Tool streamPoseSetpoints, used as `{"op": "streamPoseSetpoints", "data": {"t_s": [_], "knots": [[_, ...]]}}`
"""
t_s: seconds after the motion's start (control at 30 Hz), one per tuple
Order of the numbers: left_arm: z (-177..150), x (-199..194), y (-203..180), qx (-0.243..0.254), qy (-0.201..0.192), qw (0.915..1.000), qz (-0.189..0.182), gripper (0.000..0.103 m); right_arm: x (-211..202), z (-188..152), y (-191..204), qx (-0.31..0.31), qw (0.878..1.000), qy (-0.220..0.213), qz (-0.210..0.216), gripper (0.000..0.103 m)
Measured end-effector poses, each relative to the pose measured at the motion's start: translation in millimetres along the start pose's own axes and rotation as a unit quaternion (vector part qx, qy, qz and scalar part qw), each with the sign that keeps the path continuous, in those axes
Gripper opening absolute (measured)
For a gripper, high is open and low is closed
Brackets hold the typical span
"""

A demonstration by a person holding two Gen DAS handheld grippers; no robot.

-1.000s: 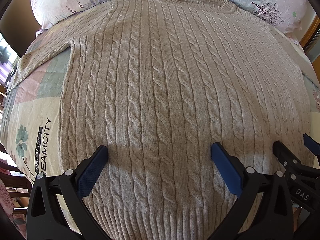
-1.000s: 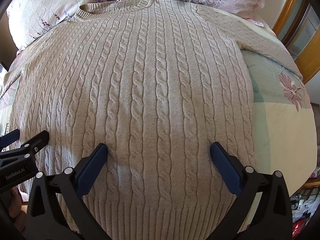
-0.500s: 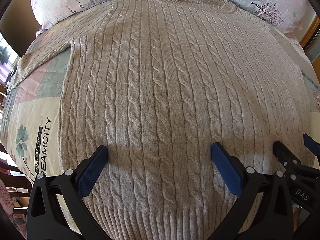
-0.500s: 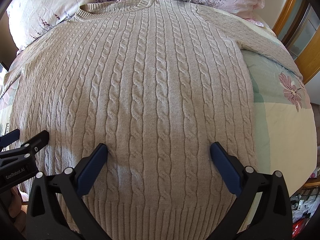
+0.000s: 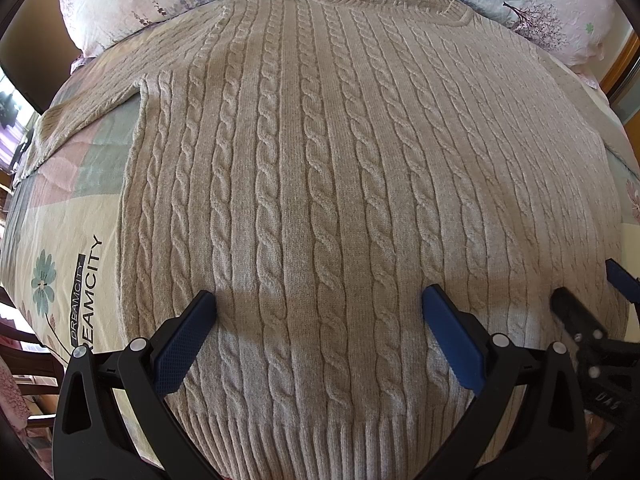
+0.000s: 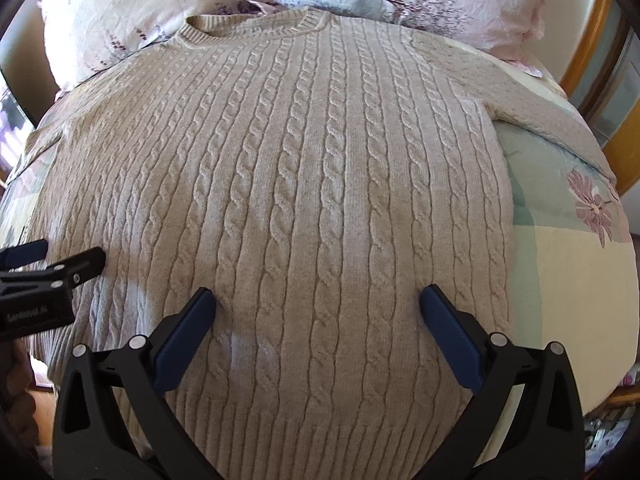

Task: Fold small clothes
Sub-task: 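Grasp a sweater sleeve with the right gripper and fold it across the body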

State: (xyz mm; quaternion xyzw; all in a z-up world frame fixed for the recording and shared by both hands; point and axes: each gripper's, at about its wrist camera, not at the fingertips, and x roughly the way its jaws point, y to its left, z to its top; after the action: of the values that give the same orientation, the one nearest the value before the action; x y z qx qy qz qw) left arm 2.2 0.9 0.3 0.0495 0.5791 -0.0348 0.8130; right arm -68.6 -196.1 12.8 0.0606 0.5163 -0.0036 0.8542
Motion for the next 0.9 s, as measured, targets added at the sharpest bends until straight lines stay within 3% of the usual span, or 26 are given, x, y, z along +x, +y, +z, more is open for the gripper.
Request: {"op": "streamPoseSetpoints", "data": {"t_s": [0.07,0.13,0.17,0.27,0.33,0.4,0.5,0.57,0.6,0.67,0.77,0.8,0.83,0.87,0.9], "knots": [[1.4,1.6,1.6,-0.001,-0.002,1.0,-0.001,0.102,-20.1,14.2,-46.8,0.069,0.996,-0.056,0.033,0.101],[1.2,0.3,1.1,-0.002,-0.006,1.0,-0.001,0.102,-36.4,32.8,-109.2,0.154,0.981,-0.104,0.048,0.101],[-0.2,-0.7,1.7,-0.002,-0.008,1.0,-0.002,0.102,-41.4,42.3,-150.6,0.207,0.969,-0.122,0.053,0.1],[-1.9,-2.9,2.3,0.006,-0.02,0.9998,-0.005,0.102,-42.8,58.6,-258.2,0.34,0.927,-0.151,0.044,0.08],[-1.3,-9.2,6.1,0.002,-0.035,0.9993,-0.012,0.102,-37.7,63.5,-324.8,0.419,0.893,-0.161,0.027,0.065],[-0.5,-24.3,19.7,-0.03,-0.074,0.9965,-0.025,0.102,-29.3,62.3,-369.0,0.47,0.868,-0.16,0.015,0.063],[-1.2,-51.2,44.2,-0.077,-0.156,0.984,-0.036,0.102,-11.7,58.0,-414.9,0.527,0.838,-0.14,0.008,0.061],[-0.4,-62.7,56.7,-0.092,-0.182,0.9789,-0.013,0.102,-1.9,51.2,-431.7,0.552,0.823,-0.134,0.015,0.056],[2.5,-64.8,62.0,-0.097,-0.182,0.9785,0.0,0.102,-1.0,50.5,-436.3,0.556,0.818,-0.145,0.019,0.053],[1.5,-66.9,76.6,-0.111,-0.179,0.9776,-0.002,0.102,1.7,54.4,-443.9,0.552,0.82,-0.151,0.018,0.05],[-4.5,-73.4,113.2,-0.181,-0.188,0.9649,-0.029,0.102,8.2,62.6,-447.3,0.549,0.822,-0.149,0.014,0.041],[-7.4,-75.7,123.7,-0.206,-0.19,0.9595,-0.03,0.102,9.2,63.5,-446.9,0.549,0.822,-0.15,0.013,0.036],[-10.8,-77.2,135.9,-0.231,-0.189,0.9541,-0.027,0.102,12.9,65.5,-448.2,0.547,0.824,-0.148,0.008,0.02],[-13.9,-78.4,148.2,-0.253,-0.185,0.9493,-0.022,0.102,15.0,67.0,-448.9,0.545,0.826,-0.143,-0.006,0.011],[-16.8,-78.0,159.4,-0.272,-0.178,0.9454,-0.018,0.102,14.2,67.4,-449.8,0.541,0.827,-0.15,-0.01,0.007]]}}
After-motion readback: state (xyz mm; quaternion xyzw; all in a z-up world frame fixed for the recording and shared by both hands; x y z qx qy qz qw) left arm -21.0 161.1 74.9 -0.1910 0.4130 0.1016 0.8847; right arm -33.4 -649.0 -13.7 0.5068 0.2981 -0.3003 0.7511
